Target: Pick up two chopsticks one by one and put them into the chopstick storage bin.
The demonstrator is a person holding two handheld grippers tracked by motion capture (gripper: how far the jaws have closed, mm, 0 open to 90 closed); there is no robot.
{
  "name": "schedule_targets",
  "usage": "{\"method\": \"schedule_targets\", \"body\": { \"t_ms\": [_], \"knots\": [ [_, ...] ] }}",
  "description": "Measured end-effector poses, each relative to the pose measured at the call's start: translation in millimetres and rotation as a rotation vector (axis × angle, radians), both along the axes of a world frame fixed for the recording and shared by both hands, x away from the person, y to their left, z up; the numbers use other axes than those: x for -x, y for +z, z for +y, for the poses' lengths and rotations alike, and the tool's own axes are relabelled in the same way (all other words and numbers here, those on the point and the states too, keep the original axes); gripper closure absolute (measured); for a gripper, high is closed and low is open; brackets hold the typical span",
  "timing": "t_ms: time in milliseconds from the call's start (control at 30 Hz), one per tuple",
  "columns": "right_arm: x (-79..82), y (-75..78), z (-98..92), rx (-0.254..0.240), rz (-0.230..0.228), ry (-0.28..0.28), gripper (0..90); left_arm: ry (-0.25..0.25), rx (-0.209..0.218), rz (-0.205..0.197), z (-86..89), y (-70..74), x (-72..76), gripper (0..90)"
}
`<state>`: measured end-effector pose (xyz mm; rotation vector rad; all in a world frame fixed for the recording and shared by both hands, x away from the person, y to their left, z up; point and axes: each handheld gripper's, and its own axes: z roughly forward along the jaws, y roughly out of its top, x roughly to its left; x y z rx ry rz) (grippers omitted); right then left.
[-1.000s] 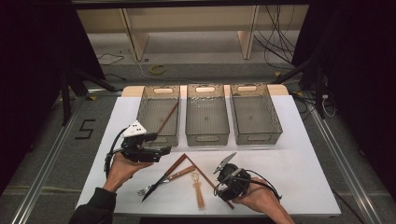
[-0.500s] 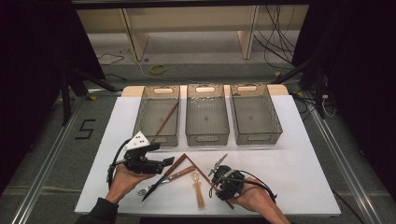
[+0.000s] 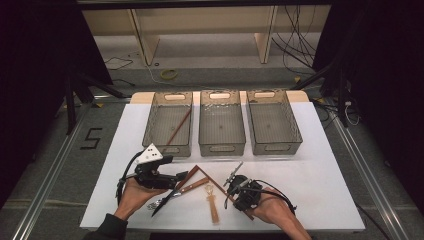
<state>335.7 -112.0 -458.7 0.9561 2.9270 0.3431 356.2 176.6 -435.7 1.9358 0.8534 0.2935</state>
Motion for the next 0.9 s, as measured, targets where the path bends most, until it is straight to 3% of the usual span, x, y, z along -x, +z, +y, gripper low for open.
{"method": "schedule_targets", "body": {
  "t_ms": [167, 367, 633, 900],
  "knots": [
    [-3.5, 0.3, -2.8, 0.023, -0.024, -0.017, 83.1, -0.007, -0.003, 0.000, -0.7, -0.4, 0.0, 17.9],
    [-8.7, 1.2, -11.0, 0.018, -0.036, -0.036, 83.9, -0.009, -0.006, 0.006, -1.2, -2.1, -0.7, 18.1],
    [-10.1, 15.1, -20.8, -0.031, -0.065, -0.032, 84.1, -0.029, -0.017, 0.004, -3.9, -1.8, -0.1, 18.2],
    [-5.8, 32.9, -24.8, -0.068, -0.101, -0.014, 84.1, -0.095, -0.052, -0.002, -16.3, 3.0, 3.5, 18.4]
  ]
}}
